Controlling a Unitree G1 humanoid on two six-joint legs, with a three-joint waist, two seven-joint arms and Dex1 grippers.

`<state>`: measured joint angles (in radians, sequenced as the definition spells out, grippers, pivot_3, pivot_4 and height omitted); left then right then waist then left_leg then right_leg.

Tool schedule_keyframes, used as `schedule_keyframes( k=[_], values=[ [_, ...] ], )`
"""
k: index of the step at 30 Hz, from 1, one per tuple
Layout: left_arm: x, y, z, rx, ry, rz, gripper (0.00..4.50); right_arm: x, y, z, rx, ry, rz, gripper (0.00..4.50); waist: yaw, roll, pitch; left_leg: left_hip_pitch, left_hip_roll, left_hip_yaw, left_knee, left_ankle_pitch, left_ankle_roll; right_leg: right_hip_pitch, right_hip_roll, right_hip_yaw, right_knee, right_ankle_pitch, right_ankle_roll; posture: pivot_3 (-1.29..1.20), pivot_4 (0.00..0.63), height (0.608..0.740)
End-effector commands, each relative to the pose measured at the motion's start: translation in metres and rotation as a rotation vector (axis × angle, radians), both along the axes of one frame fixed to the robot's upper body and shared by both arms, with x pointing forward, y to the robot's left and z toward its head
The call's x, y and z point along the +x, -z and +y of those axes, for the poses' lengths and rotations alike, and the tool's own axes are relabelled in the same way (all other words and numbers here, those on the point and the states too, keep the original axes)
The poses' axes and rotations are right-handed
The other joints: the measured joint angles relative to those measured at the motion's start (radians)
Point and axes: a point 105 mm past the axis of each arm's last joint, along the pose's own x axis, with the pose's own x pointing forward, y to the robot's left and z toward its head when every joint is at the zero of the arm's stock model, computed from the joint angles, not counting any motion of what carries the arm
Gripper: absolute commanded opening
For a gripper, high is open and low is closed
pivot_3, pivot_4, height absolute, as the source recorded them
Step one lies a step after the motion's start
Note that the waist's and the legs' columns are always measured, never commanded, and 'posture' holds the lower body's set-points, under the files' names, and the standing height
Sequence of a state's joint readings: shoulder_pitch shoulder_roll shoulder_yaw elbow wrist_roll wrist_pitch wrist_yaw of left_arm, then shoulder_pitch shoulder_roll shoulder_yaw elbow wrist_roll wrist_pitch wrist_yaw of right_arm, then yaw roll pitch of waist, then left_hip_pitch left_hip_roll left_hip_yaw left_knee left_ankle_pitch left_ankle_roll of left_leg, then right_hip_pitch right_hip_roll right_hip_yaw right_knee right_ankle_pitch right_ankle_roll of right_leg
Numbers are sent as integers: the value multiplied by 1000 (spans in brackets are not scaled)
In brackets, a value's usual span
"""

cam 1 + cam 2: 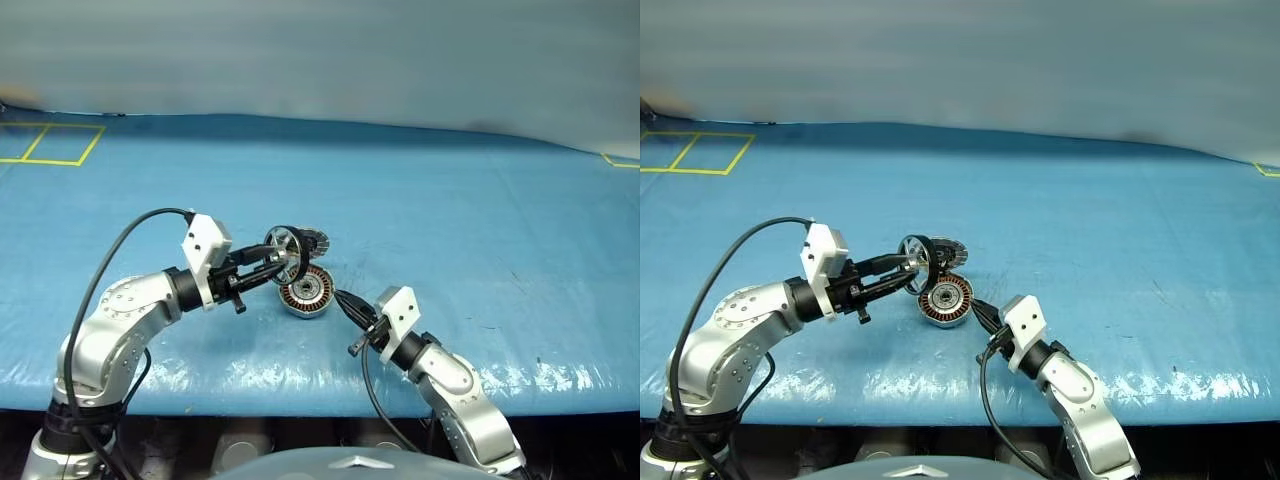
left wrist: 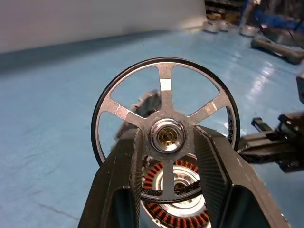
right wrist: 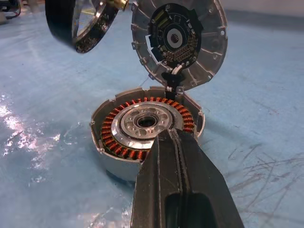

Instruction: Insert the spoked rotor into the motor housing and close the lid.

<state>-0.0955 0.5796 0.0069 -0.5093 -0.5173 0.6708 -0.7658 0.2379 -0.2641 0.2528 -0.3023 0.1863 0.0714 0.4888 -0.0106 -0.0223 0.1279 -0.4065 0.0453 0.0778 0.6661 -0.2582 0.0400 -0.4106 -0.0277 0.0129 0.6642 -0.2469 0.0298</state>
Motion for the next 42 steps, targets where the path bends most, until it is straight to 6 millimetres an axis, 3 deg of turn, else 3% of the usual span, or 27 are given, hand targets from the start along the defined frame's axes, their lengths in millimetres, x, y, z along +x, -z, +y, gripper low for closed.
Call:
schedule_keyframes(
  k=[1,12,28,36,42],
  values=[
    [-2,-2,-9,66,36,-32,1327,-1,-3,-5,24,8,-39,0,0,0,0,0,0,0,0,0,0,0,0,0,0,0,0,0,150,740],
    [13,14,-24,192,34,-22,1327,-3,10,-7,4,7,-5,0,1,1,1,0,0,0,0,0,0,0,0,0,0,0,0,0,150,740],
    [14,40,-18,308,60,28,1327,-1,14,-10,3,38,11,0,0,1,1,0,0,0,0,0,0,0,0,0,0,0,-1,0,150,740],
    [14,29,-18,265,67,10,1327,0,16,-10,-4,37,18,0,0,1,1,1,0,0,0,0,0,0,0,0,1,0,-1,0,150,740],
    [12,36,-13,322,81,26,1327,0,17,-9,-6,40,24,0,0,1,1,1,0,0,0,0,0,0,0,0,1,0,-1,0,150,740]
  ],
)
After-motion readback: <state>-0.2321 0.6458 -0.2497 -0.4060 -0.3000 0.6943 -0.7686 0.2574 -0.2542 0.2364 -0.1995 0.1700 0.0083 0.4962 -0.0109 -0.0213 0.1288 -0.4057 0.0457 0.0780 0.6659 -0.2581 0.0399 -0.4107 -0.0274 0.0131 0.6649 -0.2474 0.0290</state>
